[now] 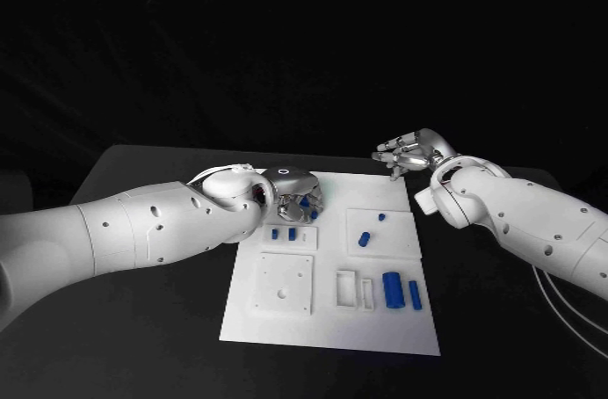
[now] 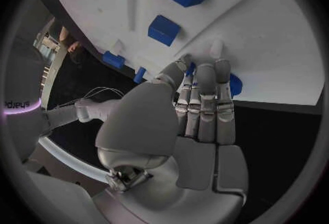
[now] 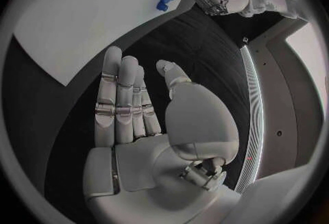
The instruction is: Assemble the parts on the task board
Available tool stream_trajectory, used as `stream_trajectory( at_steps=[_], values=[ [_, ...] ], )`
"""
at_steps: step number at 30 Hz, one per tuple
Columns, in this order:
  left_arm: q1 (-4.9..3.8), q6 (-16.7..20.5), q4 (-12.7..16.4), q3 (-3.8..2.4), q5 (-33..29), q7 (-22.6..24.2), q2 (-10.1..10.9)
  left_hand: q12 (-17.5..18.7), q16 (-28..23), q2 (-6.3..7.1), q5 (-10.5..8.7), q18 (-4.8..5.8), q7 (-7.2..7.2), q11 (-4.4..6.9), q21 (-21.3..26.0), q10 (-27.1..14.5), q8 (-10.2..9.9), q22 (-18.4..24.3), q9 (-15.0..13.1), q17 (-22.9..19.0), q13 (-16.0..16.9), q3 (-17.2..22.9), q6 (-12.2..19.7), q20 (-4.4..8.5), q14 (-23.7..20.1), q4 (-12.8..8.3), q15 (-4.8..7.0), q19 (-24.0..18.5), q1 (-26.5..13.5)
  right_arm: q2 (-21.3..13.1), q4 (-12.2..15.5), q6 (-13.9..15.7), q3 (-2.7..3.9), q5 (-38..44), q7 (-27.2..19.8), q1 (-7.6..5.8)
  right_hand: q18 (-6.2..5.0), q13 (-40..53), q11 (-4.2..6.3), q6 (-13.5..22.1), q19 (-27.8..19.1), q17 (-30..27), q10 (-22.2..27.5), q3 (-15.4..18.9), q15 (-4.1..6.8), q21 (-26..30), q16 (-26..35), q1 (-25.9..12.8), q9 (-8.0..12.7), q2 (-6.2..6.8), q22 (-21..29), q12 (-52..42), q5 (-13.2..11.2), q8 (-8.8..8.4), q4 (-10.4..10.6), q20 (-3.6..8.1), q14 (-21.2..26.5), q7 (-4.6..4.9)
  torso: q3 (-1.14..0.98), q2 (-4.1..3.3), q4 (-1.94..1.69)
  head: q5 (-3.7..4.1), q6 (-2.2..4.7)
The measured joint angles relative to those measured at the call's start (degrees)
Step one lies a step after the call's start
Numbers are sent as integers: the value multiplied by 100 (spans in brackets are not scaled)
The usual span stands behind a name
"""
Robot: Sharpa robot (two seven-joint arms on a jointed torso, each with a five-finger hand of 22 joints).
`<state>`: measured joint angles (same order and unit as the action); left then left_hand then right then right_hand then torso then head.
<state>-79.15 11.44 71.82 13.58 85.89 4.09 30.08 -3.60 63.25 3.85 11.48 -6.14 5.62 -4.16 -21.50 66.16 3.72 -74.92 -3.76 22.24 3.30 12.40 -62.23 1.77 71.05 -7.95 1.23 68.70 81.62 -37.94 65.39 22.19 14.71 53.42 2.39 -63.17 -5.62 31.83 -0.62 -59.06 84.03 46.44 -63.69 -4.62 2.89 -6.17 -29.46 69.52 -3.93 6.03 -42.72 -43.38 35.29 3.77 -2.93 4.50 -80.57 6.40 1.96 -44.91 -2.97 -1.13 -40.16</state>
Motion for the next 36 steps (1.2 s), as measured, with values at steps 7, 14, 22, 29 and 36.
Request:
stream_trajectory(
  at_steps=[7,14,22,29,36],
  values=[
    [11,-5,-42,-5,3,30,-33,0,39,-8,0,0,0,27,-37,69,0,1,0,7,-4,61,0,20,40,50,40,21,-52,2,7,-1,0,-1,0,0,0,-3,0,0,0,0,0,0,0,0,0,0,0,0,0,0,0,0,0,0,0,0,-1,5,-4,10,-4],
    [12,-23,-74,-9,3,45,-49,1,91,-61,0,0,14,82,-67,406,0,1,0,31,1,83,-237,41,86,107,39,41,-104,2,8,-4,0,-2,0,0,0,-2,21,0,0,-5,21,0,0,0,0,-24,0,-24,12,0,0,0,0,0,0,0,-2,7,-6,16,-10],
    [12,-59,-84,-10,-3,52,-57,24,239,-226,-1,41,-50,233,-197,950,-20,1,-6,94,3,-79,-746,122,268,110,123,123,62,1,24,-5,0,-3,0,0,0,-2,21,0,0,-5,21,0,0,0,0,-24,0,-24,12,0,22,0,0,0,0,0,-2,5,-5,20,-18],
    [16,-50,-85,-14,-11,65,-60,39,311,-365,-45,79,-67,274,-355,1033,-21,-3,-9,140,5,-17,-842,153,349,-46,163,92,49,2,32,-5,0,-3,-4,0,0,-2,21,0,0,-5,21,0,0,0,0,-23,0,-23,11,0,22,0,0,0,0,0,2,6,-6,24,-19],
    [35,11,-73,-14,-36,92,-39,33,311,-395,-68,83,-79,274,-445,1072,-22,-3,-17,164,12,172,-853,153,389,-125,162,91,17,1,34,-5,0,-4,-7,0,0,-2,21,0,0,-5,21,0,0,0,0,-23,0,-23,11,0,22,0,0,0,0,0,2,8,-7,31,-24]
  ],
)
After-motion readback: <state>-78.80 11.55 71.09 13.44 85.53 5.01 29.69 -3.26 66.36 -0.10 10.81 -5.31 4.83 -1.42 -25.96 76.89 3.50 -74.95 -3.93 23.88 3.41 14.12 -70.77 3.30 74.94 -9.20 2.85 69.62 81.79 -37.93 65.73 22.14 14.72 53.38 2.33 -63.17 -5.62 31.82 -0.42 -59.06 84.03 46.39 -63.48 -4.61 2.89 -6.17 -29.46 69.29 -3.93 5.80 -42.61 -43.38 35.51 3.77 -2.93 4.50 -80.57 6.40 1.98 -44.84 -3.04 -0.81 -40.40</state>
